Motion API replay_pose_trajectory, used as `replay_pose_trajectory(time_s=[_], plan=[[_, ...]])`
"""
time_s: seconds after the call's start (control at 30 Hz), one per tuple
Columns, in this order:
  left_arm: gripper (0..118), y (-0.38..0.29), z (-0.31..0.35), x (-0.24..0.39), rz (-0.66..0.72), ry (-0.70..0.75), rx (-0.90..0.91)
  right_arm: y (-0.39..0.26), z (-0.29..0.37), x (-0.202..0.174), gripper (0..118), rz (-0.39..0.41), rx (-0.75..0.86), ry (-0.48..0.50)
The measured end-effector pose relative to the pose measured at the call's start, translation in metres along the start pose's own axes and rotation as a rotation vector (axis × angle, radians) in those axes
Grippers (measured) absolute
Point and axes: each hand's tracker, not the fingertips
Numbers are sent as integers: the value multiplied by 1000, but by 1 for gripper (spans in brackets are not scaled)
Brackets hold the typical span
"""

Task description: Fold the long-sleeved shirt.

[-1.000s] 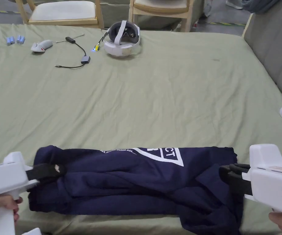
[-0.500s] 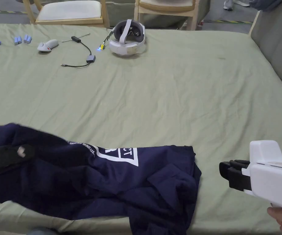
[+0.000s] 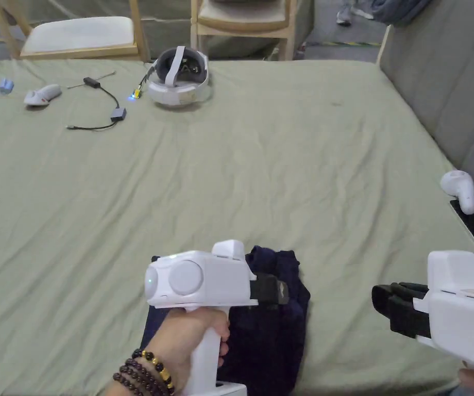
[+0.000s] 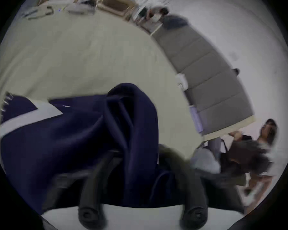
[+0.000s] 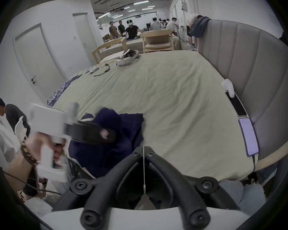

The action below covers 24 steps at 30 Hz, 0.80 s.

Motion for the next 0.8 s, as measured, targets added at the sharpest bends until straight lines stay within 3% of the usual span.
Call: replay_pose_trajectory(time_s=[0.03,0.07,0.1,0.2,0.33,0.47,0.5,0.53,0.57,0.6,0.67,0.8], plan=[[96,-4,-22,-4,1,28,-13,-2,4,3,0,-5,2,-10],[101,-5,-33,-9,23,40,3,-3,7,6,0,-8,3,-16],[101,-5,-36,-13,37,-70,82,-3,13,7,0,-10,2,-19],[101,-3,-14,-8,76,-97,129,-4,14,10,0,-12,-10,-31],[108,8,60,8,-5,-239,286,0,-4,6,0,9,-29,-27],[107,6,134,5,-7,-287,435,10,-21,-17,0,22,-17,43],[93,3,149,1,7,-279,435,13,-29,-25,0,34,-19,80],[69,2,159,-14,19,-252,448,15,-38,-34,0,45,-34,103],[34,-3,169,-4,20,-201,468,17,-49,-42,0,67,-57,116],[9,-7,172,-10,-9,-101,483,17,-59,-51,0,80,-71,120],[9,-18,180,-18,-29,28,480,17,-80,-69,0,103,-96,146],[4,-37,176,-42,17,62,422,12,-108,-94,0,113,-128,217]])
